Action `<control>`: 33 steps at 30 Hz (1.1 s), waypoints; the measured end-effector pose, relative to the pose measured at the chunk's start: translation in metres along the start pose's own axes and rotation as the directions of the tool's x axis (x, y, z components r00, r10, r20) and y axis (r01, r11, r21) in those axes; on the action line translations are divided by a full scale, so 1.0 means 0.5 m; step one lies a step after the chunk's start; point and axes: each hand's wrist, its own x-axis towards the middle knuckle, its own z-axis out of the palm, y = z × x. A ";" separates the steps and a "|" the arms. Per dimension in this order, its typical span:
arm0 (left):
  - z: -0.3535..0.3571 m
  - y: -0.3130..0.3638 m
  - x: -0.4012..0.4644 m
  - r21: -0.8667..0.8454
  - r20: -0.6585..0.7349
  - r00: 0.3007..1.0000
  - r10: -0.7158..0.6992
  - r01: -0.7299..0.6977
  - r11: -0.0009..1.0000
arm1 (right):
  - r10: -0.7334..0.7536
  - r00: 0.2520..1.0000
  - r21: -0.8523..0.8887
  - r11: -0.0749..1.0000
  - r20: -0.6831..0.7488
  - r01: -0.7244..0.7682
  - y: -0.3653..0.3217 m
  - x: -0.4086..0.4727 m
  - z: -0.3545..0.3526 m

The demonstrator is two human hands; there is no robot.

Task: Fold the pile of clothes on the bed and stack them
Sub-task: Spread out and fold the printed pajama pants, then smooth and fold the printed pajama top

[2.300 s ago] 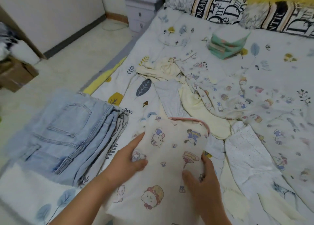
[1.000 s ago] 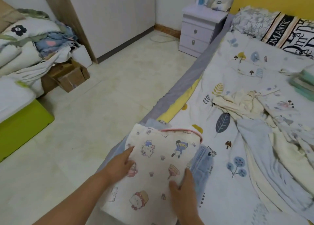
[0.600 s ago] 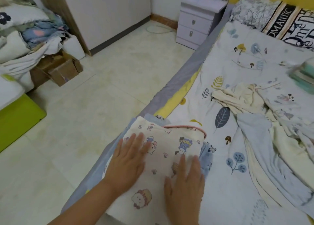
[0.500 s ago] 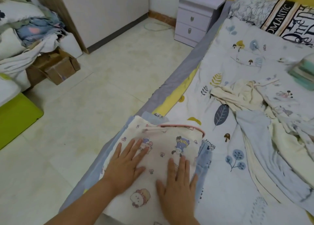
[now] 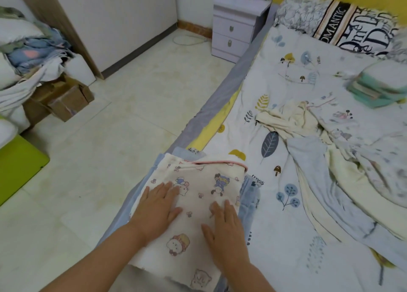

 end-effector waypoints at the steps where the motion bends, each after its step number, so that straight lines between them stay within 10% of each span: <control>1: -0.015 0.009 -0.009 -0.017 -0.028 0.999 0.024 -0.024 1.000 | -0.024 0.999 0.033 0.999 -0.027 0.025 -0.002 -0.013 -0.014; 14: -0.154 0.273 -0.116 -0.145 -0.077 0.956 0.283 -0.291 0.946 | -0.069 0.996 0.056 0.996 -0.055 0.072 0.111 -0.211 -0.216; 33: -0.103 0.917 -0.118 -0.166 0.019 0.868 0.496 -0.486 0.858 | 0.180 0.980 0.074 0.982 -0.090 -0.173 0.684 -0.468 -0.460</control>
